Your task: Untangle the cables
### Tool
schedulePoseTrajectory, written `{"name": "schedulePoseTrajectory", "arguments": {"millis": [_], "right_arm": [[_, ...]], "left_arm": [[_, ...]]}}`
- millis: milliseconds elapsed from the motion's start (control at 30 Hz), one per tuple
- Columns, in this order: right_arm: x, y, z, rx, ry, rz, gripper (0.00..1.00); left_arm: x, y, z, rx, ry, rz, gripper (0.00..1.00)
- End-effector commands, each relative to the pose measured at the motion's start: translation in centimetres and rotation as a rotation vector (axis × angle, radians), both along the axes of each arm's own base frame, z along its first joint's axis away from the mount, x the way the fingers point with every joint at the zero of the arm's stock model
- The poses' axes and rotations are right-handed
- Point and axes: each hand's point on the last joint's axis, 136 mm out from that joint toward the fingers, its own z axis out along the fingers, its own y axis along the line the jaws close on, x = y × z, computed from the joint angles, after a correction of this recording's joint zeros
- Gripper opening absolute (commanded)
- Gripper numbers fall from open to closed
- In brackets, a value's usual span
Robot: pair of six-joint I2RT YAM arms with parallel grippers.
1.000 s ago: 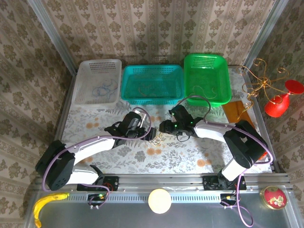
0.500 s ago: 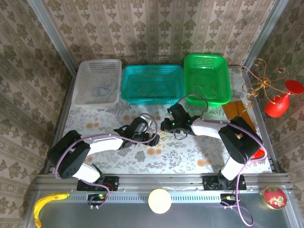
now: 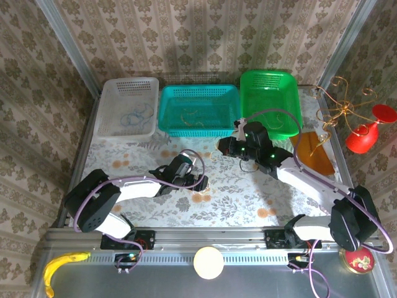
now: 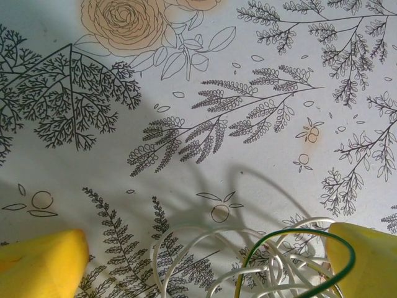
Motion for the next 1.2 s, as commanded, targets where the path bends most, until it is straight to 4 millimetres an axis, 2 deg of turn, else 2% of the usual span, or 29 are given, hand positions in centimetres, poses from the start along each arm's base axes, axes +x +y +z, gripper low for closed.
{"name": "schedulePoseTrajectory", "arguments": {"millis": [0,133,267,433,567,633,833,1167], "right_arm": [[-0.4,-0.7,-0.1,-0.017,0.006,0.007,0.0],[-0.3,-1.7,-1.3,-0.017,0.032,-0.009,0.0],[-0.3,-2.2,-2.3,-0.002,0.057,-0.024,0.0],[-0.5,-1.8,-2.7,0.046,0.081,-0.016,0.0],[-0.6,-1.1,-2.6,0.116,0.102,-0.012,0.0],[-0.7,-1.0,-2.4,0.142,0.106,-0.01,0.0],[-1.1,-0.8,-1.2,0.184,0.103,-0.008,0.0],[-1.4,-0.7,-1.2,0.197,0.104,-0.008,0.0]], "left_arm": [[-0.7,-0.6,-0.1,-0.028,0.027,-0.021,1.0],[-0.3,-1.1,2.7,-0.081,-0.006,-0.027,1.0],[0.0,-1.3,7.0,-0.205,-0.047,-0.027,1.0],[0.4,-1.6,12.4,-0.422,-0.106,-0.017,1.0],[0.5,-2.7,15.0,-0.556,-0.139,-0.056,1.0],[0.4,-3.6,15.4,-0.592,-0.14,-0.092,0.96],[0.4,-6.1,14.5,-0.635,-0.107,-0.158,0.8],[0.7,-8.6,14.0,-0.672,-0.096,-0.19,0.68]]}}
